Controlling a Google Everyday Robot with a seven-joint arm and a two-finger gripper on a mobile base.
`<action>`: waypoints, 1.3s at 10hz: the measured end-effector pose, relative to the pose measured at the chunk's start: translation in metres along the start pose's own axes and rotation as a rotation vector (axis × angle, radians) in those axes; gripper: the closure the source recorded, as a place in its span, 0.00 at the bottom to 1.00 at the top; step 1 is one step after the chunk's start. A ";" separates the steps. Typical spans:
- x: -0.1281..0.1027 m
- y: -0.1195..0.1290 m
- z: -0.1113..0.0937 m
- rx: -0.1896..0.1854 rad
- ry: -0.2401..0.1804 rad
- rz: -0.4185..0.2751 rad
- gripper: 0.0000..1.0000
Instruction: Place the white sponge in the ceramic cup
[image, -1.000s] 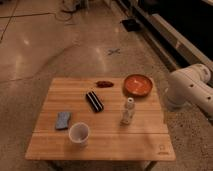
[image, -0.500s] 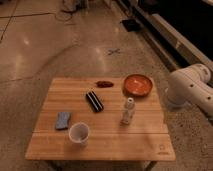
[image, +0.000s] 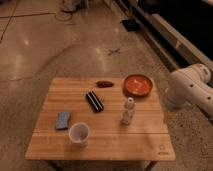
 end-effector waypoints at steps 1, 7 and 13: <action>0.000 0.000 0.000 0.000 0.000 0.000 0.35; -0.045 0.001 -0.008 0.031 -0.019 -0.124 0.35; -0.185 -0.003 -0.037 0.108 -0.083 -0.450 0.35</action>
